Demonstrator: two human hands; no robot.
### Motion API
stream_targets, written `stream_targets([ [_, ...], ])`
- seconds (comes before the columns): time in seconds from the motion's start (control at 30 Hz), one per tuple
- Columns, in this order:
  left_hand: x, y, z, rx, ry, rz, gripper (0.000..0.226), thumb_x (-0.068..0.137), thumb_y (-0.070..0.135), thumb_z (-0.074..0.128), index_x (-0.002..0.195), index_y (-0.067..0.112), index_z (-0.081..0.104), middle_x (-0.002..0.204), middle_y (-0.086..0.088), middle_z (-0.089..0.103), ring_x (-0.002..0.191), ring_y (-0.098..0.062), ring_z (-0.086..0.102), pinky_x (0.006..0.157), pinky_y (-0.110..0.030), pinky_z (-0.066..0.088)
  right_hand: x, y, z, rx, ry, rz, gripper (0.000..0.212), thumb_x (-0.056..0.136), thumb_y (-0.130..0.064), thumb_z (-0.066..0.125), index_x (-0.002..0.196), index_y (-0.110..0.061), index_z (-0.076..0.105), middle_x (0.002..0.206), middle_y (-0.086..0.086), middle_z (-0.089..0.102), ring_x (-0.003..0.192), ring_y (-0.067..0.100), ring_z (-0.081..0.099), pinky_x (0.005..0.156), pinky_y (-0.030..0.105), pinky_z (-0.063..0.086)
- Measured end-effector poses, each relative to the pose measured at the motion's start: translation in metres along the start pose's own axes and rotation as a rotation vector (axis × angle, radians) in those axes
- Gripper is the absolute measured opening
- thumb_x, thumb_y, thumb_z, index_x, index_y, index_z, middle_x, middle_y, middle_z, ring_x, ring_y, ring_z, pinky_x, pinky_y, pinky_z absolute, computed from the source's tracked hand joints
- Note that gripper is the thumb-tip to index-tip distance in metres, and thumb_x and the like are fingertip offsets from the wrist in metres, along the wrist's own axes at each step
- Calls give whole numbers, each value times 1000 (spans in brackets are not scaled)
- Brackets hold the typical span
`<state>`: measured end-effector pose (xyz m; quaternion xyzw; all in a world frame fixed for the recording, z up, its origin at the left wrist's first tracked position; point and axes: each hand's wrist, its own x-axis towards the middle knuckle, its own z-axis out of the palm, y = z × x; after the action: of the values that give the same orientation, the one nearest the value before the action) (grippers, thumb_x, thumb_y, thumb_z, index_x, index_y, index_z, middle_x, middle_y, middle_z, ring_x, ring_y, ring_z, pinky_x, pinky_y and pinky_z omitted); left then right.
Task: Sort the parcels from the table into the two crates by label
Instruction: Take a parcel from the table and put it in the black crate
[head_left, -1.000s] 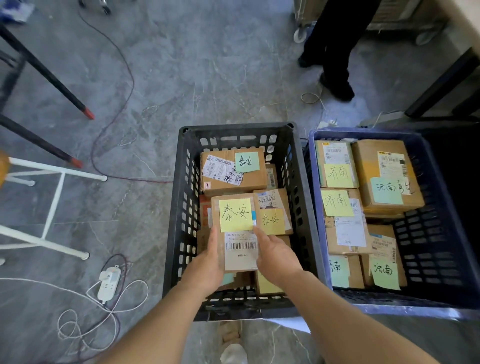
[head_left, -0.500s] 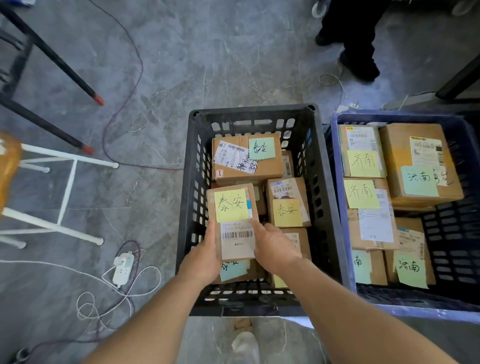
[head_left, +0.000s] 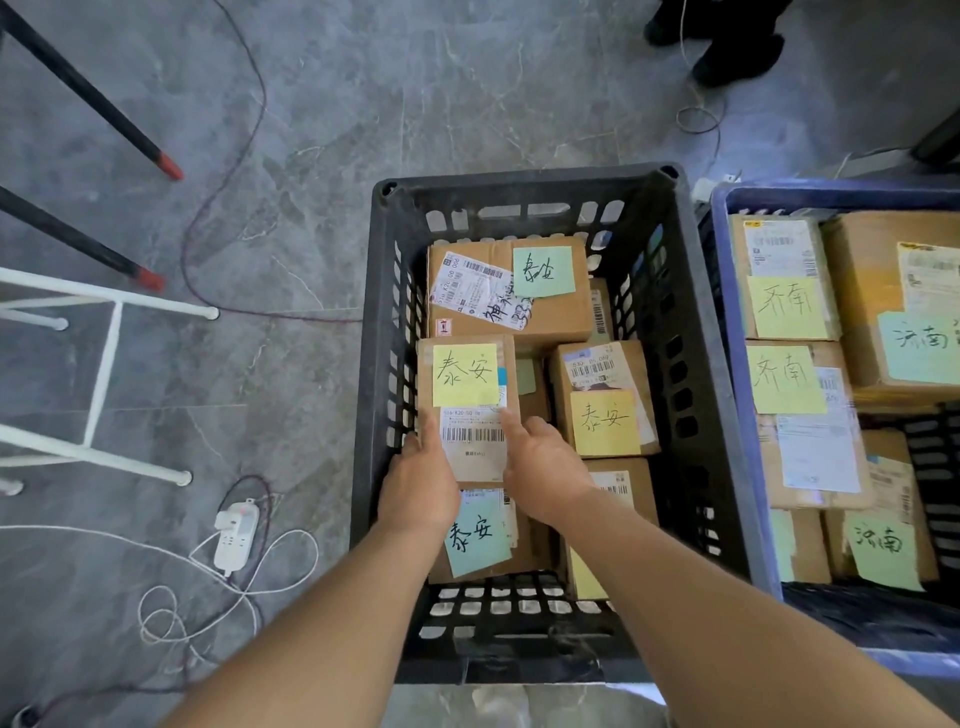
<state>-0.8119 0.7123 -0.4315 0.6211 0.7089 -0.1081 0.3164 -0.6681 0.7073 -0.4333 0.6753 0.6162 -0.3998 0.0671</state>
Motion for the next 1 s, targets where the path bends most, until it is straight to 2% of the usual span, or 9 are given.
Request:
stream_targets([
  [0.33, -33, 3, -4, 83, -51, -39, 91, 94, 15, 56, 154, 18, -13, 134, -7, 49, 112, -22, 53, 86, -34, 51, -37, -1, 11, -19, -67, 45, 77, 96, -15, 49, 154, -23, 1, 132, 6, 43, 116, 21, 47, 98, 36, 48],
  [0.47, -55, -1, 3, 34, -99, -90, 84, 96, 14, 51, 154, 15, -9, 141, -7, 45, 120, -23, 49, 94, -36, 50, -63, 4, 24, -49, -123, 17, 71, 97, -23, 50, 154, -21, 7, 129, 5, 46, 114, 20, 48, 95, 33, 48],
  [0.53, -61, -1, 6, -69, -96, -126, 83, 95, 14, 51, 154, 14, -7, 151, -8, 35, 131, -25, 41, 102, -38, 46, -64, 6, 20, -70, -20, 1, 55, 98, -28, 48, 147, -19, 25, 122, 3, 48, 106, 17, 50, 85, 28, 51],
  [0.6, -70, 3, 9, -164, -78, -162, 83, 96, 13, 50, 154, 15, -8, 161, -10, 12, 144, -27, 24, 113, -40, 36, -54, 8, 10, -65, 140, -17, 44, 97, -30, 48, 138, -19, 36, 121, 1, 45, 107, 15, 47, 85, 25, 51],
  [0.7, -87, 13, 17, -336, -11, -242, 83, 97, 13, 49, 154, 16, -11, 163, -8, -7, 148, -29, 10, 117, -41, 28, -29, 8, -14, -100, 219, -59, 65, 95, -27, 52, 150, -22, 18, 148, 10, 27, 135, 24, 30, 110, 34, 36],
  [0.77, -96, 17, 25, -449, 35, -323, 84, 96, 11, 51, 154, 15, -9, 161, -9, -1, 144, -31, 21, 111, -42, 38, -15, 6, -27, -205, 118, -83, 78, 97, -26, 52, 154, -28, -1, 161, 8, 0, 148, 28, 7, 119, 40, 14],
  [0.83, -97, 20, 30, -534, 23, -419, 84, 95, 10, 53, 154, 16, -5, 155, -14, 10, 136, -33, 32, 106, -45, 42, -6, 5, -32, -266, 31, -119, 81, 97, -22, 50, 154, -30, -7, 163, 4, -4, 149, 26, 0, 120, 40, 9],
  [0.93, -89, 22, 27, -631, -10, -452, 75, 93, 7, 53, 153, 16, 8, 143, -17, 30, 121, -33, 47, 95, -45, 51, -5, 8, -30, -215, -13, -106, 81, 93, -11, 50, 155, -30, 1, 157, 5, 19, 144, 25, 17, 116, 38, 24],
  [1.0, -82, 23, 18, -666, 12, -427, 72, 94, 6, 52, 154, 17, 13, 142, -16, 34, 120, -31, 49, 91, -37, 52, -10, 14, -28, -184, 15, -56, 80, 90, -9, 51, 154, -32, 8, 145, 8, 31, 131, 25, 31, 106, 36, 36],
])
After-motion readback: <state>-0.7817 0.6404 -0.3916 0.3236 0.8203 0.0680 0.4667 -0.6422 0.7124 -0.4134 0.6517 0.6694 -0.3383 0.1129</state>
